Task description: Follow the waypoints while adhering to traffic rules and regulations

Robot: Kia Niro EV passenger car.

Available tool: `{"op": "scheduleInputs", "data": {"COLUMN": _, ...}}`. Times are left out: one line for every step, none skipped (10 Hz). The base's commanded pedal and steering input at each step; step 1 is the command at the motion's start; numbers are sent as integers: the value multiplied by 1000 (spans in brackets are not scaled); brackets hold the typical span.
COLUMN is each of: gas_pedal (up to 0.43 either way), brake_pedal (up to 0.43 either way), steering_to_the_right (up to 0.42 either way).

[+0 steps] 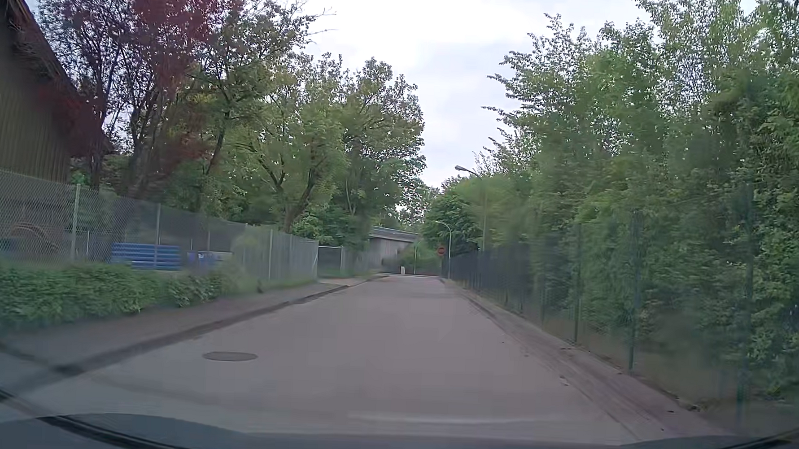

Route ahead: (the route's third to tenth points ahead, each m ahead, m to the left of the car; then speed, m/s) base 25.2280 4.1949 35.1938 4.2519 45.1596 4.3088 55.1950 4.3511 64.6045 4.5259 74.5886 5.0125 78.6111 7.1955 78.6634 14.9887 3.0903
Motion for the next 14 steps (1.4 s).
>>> {"op": "scheduleInputs", "data": {"gas_pedal": 0, "brake_pedal": 0, "steering_to_the_right": 17}}
{"op": "scheduleInputs", "data": {"gas_pedal": 0, "brake_pedal": 0, "steering_to_the_right": 25}}
{"op": "scheduleInputs", "data": {"gas_pedal": 0, "brake_pedal": 6, "steering_to_the_right": 26}}
{"op": "scheduleInputs", "data": {"gas_pedal": 0, "brake_pedal": 43, "steering_to_the_right": 26}}
{"op": "scheduleInputs", "data": {"gas_pedal": 0, "brake_pedal": 116, "steering_to_the_right": 26}}
{"op": "scheduleInputs", "data": {"gas_pedal": 0, "brake_pedal": 122, "steering_to_the_right": 26}}
{"op": "scheduleInputs", "data": {"gas_pedal": 0, "brake_pedal": 122, "steering_to_the_right": 26}}
{"op": "scheduleInputs", "data": {"gas_pedal": 0, "brake_pedal": 128, "steering_to_the_right": 31}}
{"op": "scheduleInputs", "data": {"gas_pedal": 0, "brake_pedal": 134, "steering_to_the_right": 37}}
{"op": "scheduleInputs", "data": {"gas_pedal": 0, "brake_pedal": 165, "steering_to_the_right": 44}}
{"op": "scheduleInputs", "data": {"gas_pedal": 0, "brake_pedal": 171, "steering_to_the_right": 54}}
{"op": "scheduleInputs", "data": {"gas_pedal": 0, "brake_pedal": 183, "steering_to_the_right": 59}}
{"op": "scheduleInputs", "data": {"gas_pedal": 0, "brake_pedal": 183, "steering_to_the_right": 60}}
{"op": "scheduleInputs", "data": {"gas_pedal": 0, "brake_pedal": 189, "steering_to_the_right": 50}}
